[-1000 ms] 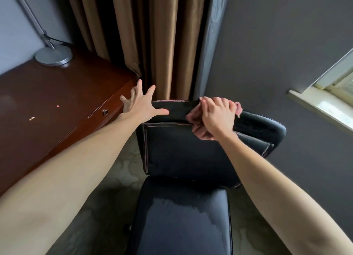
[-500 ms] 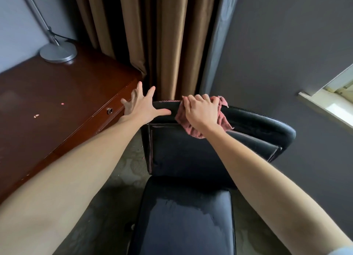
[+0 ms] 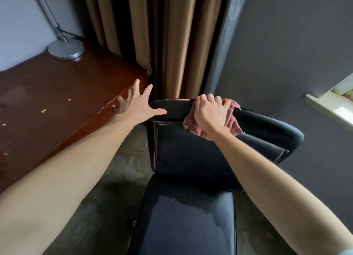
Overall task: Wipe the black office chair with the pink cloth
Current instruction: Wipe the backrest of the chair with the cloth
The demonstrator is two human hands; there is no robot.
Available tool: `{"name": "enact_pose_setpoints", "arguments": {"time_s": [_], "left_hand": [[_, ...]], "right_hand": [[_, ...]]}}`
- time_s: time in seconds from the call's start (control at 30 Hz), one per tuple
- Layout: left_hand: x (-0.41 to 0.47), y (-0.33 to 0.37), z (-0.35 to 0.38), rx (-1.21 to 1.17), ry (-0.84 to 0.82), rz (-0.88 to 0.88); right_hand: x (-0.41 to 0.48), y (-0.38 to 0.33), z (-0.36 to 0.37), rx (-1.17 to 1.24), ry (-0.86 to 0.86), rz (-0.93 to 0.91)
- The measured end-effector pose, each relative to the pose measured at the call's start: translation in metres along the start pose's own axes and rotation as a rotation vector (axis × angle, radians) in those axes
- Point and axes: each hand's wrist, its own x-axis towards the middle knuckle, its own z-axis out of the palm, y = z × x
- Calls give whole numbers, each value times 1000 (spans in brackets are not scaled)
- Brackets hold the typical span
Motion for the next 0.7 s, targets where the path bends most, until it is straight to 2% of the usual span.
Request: {"name": "enact_pose_setpoints", "arguments": {"time_s": [0.17,0.33,0.4,0.57,0.7], "left_hand": [[-7,-23,-2,20,9,-50],[-7,-22,-5,-11,9,-38],[-6,-16,-7,-48,8,-25],[-1,2,-11,-108,25,12],[-5,-2,-15,-86,42,-2]], "right_hand": [[2,-80,12,-21,-84,-262],[6,-60,9,-31,-86,-362],[7,-35,3,-35,-72,-346],[2,37,-11,-36,-31,-166],[6,13,-7,-28,-37,-127]]}}
